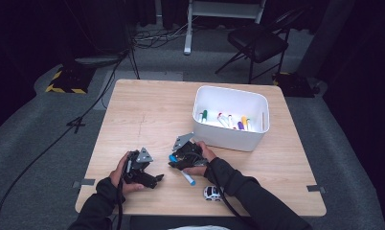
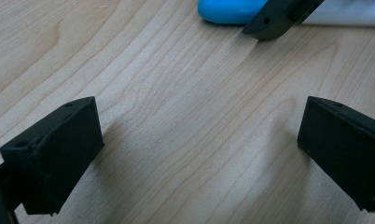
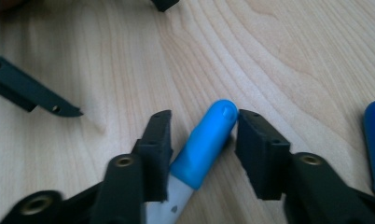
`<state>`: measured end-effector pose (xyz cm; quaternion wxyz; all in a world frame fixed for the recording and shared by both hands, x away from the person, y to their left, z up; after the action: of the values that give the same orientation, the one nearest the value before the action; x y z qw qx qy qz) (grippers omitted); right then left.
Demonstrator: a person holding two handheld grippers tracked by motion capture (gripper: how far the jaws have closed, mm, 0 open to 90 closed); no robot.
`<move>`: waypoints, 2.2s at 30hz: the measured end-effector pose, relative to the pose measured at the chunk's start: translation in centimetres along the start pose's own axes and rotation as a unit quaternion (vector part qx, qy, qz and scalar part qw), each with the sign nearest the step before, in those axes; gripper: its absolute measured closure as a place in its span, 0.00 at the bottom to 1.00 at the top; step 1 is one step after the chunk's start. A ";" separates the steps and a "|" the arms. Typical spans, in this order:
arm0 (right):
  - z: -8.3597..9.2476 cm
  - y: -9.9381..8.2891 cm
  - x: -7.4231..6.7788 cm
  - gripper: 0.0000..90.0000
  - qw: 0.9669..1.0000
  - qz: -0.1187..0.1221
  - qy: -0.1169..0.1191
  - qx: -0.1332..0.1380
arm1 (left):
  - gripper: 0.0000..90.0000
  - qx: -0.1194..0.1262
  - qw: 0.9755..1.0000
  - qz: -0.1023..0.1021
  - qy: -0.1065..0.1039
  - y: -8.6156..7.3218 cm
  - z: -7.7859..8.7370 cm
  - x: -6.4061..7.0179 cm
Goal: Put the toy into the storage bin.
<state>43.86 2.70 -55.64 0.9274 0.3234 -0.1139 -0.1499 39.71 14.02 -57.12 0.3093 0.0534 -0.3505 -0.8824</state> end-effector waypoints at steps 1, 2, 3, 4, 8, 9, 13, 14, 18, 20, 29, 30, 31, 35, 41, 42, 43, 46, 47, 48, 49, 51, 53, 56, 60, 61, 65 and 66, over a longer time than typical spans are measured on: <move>0.2 -0.1 0.0 0.73 1.000 0.002 0.001 -0.004 | 0.00 0.000 1.000 -0.001 0.000 0.0 0.0 0.0; 0.3 -0.2 0.1 0.78 1.000 0.007 0.004 -0.006 | 0.00 0.000 1.000 -0.001 0.000 0.0 0.0 0.0; 0.4 -0.4 0.1 0.82 1.000 0.012 0.006 -0.010 | 0.00 0.000 1.000 0.000 0.000 0.0 0.0 0.0; 0.5 -0.5 0.2 0.83 1.000 0.016 0.006 -0.009 | 0.00 0.000 1.000 -0.001 0.000 0.0 0.0 0.0; 1.1 -1.2 0.8 0.83 1.000 0.020 0.007 -0.019 | 0.00 -0.001 1.000 0.001 0.000 0.0 0.0 0.0; 1.3 -1.4 1.0 0.84 1.000 0.021 0.009 -0.020 | 0.00 -0.001 1.000 0.001 0.000 0.0 0.0 0.0; 2.1 -2.2 1.3 0.84 0.999 0.027 0.014 -0.018 | 0.00 0.000 1.000 0.000 0.000 0.0 0.0 0.0; 2.5 -2.4 1.4 0.84 0.999 0.029 0.015 -0.013 | 0.00 0.000 1.000 -0.001 0.000 0.0 0.0 0.0; 4.4 -2.9 2.2 0.84 1.000 0.024 0.012 0.006 | 0.00 -0.001 1.000 0.001 0.004 0.0 0.0 -0.1; 5.6 -3.1 2.7 0.84 1.000 0.016 0.013 0.021 | 0.00 -0.001 1.000 0.001 0.004 0.0 0.0 -0.1; 11.1 -4.0 3.8 0.84 0.998 0.011 -0.010 0.063 | 0.00 0.000 1.000 0.005 0.009 0.1 0.0 -0.1; 11.7 -4.1 3.9 0.84 0.998 0.006 -0.012 0.066 | 0.00 0.000 1.000 0.005 0.009 0.1 0.0 -0.1; 12.3 -4.1 4.1 0.84 0.997 0.007 -0.015 0.072 | 0.00 0.000 1.000 0.005 0.009 0.1 0.0 -0.1; 14.8 -4.5 5.0 0.84 0.996 0.006 -0.030 0.088 | 0.00 0.000 1.000 0.005 0.009 0.1 0.0 -0.1; 18.4 -4.7 6.1 0.84 0.993 0.000 -0.052 0.109 | 0.00 0.001 1.000 0.005 0.009 0.1 -0.1 -0.1; 18.9 -4.7 6.3 0.84 0.992 -0.001 -0.054 0.113 | 0.00 0.000 1.000 0.006 0.008 0.1 -0.1 -0.1; 19.4 -4.7 6.6 0.84 0.991 -0.005 -0.057 0.119 | 0.00 0.001 1.000 0.009 0.004 0.1 -0.1 0.0; 20.6 -4.7 7.1 0.84 0.990 -0.011 -0.063 0.127 | 0.00 0.001 1.000 0.009 0.004 0.1 -0.1 0.0; 20.9 -4.7 7.3 0.84 0.990 -0.013 -0.064 0.128 | 0.00 0.001 1.000 0.009 0.004 0.1 -0.1 0.0; 21.2 -4.6 7.4 0.84 0.989 -0.014 -0.064 0.131 | 0.00 0.001 1.000 0.009 0.004 0.1 -0.1 0.0; 21.5 -4.5 7.6 0.84 0.989 -0.017 -0.066 0.133 | 0.00 0.001 1.000 0.009 0.004 0.1 -0.1 0.0; 22.2 -4.4 8.0 0.84 0.988 -0.017 -0.069 0.136 | 0.00 0.001 1.000 0.010 0.003 0.1 -0.2 0.0; 22.9 -4.1 8.2 0.84 0.987 -0.019 -0.073 0.139 | 0.00 0.001 1.000 0.014 -0.003 0.1 -0.2 0.1; 24.0 -3.6 8.9 0.84 0.986 -0.022 -0.079 0.147 | 0.00 0.000 1.000 0.014 -0.003 0.1 -0.2 0.1; 25.4 -3.0 9.8 0.84 0.984 -0.027 -0.088 0.154 | 0.00 0.000 1.000 0.014 -0.003 0.1 -0.2 0.1; 25.7 -2.8 10.0 0.84 0.983 -0.028 -0.089 0.156 | 0.00 0.000 1.000 0.014 -0.002 0.1 -0.2 0.1; 26.8 -2.1 10.8 0.84 0.981 -0.032 -0.096 0.166 | 0.00 0.001 1.000 0.014 -0.003 0.1 -0.2 0.1; 27.0 -1.9 11.0 0.84 0.981 -0.031 -0.098 0.166 | 0.00 0.002 1.000 0.014 -0.002 0.1 -0.2 0.1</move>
<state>45.36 -17.82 -34.97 0.8398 0.4602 -0.2174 -0.1888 39.73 13.73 -57.19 0.3204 0.0472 -0.3536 -0.8775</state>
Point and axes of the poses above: each handheld gripper's, and its own axes: z roughly backward along the jaws, y roughly out of its top, x roughly to its right, the point moved 9 cm from there along -z, roughly forward along the jaws, and after that the axes turned 8 degrees about -y, right-handed, at the moved point
